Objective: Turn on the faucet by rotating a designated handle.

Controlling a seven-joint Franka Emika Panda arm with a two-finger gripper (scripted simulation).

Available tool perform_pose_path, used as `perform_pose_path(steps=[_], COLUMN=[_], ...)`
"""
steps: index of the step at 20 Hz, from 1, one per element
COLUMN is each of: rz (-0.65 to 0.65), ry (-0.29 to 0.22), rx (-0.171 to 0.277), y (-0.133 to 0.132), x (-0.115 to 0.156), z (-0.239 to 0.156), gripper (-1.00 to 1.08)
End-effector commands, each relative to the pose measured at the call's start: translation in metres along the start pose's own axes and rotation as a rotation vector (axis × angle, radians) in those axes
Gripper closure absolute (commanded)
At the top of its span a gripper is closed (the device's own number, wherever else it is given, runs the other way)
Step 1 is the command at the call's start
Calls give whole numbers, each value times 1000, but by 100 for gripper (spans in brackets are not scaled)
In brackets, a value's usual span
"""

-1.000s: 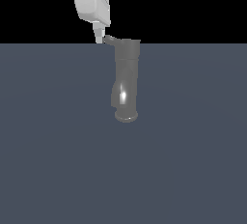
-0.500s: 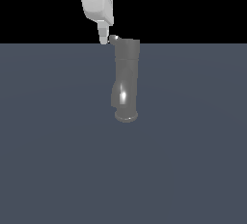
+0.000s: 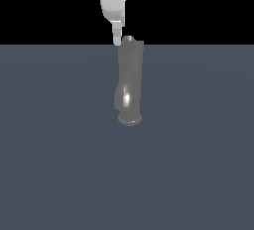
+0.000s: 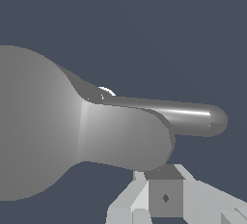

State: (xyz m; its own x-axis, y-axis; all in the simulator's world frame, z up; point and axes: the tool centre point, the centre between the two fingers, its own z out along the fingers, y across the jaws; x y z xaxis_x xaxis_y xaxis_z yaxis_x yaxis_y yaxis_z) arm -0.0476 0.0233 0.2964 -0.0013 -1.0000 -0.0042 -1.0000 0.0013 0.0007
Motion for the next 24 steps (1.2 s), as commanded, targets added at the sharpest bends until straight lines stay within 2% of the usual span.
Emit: perform_pose_path(steps=[1,17,18,19,24], rz=[25,72,72,-16,-2], ry=[2,4,4,-20,-16], rx=[1,1,1,-18,-15], y=[-4,-26,-26,-20,-32], x=[22,99,99,43,55], z=[0,-1,-1,-1,0], gripper=[108,108,108,108,108])
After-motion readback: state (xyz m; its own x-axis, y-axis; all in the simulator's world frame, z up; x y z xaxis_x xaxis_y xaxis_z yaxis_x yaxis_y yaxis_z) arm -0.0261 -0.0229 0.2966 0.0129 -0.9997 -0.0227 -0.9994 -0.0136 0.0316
